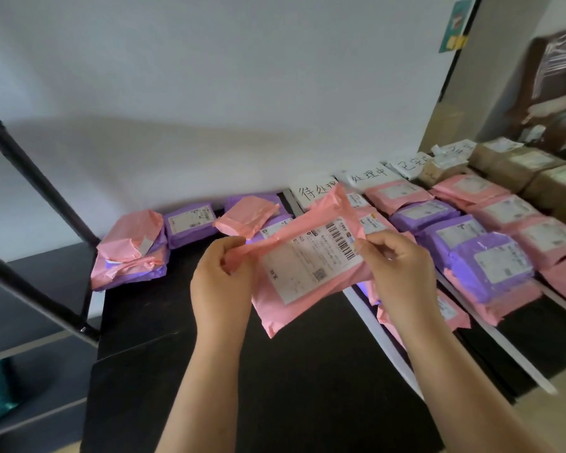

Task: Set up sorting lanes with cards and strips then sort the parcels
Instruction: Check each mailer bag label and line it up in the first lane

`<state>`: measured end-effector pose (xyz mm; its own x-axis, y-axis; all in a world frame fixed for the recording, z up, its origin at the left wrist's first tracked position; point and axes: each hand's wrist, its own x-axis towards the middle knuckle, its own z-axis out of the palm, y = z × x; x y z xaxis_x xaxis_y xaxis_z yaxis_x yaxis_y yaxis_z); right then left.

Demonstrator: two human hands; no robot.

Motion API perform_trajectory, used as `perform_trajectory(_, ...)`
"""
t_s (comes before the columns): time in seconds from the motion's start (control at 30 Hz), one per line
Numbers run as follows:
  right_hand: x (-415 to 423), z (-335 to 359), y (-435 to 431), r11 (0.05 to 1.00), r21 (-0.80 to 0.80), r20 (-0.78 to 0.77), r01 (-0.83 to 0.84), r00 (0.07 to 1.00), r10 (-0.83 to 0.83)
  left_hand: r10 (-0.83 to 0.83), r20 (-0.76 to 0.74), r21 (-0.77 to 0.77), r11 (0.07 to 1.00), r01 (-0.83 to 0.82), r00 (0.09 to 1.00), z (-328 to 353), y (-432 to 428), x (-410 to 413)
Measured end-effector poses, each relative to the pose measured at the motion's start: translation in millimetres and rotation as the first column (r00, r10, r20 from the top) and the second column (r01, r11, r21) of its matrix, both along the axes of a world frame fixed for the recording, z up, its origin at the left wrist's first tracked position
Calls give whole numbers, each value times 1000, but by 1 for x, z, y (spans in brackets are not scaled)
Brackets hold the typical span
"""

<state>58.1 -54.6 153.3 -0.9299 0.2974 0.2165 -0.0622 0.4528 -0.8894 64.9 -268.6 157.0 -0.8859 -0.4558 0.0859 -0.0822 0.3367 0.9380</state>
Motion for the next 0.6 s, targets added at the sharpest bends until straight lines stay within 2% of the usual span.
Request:
perform_trajectory(0.13,-33,-15,62,997,-50,23,51,998,-50,32,65,45,998,-35,997,-19,56,-28)
perform_trajectory(0.3,-75,-38,135,986,-97,97,134,988,-124,-57,242,101,994,34,969,-53,131,-55)
perform_trajectory(0.47,-126,-62,173,989,-84,185,125,977,-108,-145,342,216,974,73,928,-84,180,-80)
perform_trajectory(0.6,-170,-82,184,998,37,227,42,973,-49,-154,368,248,967,63,917,-100,198,-118)
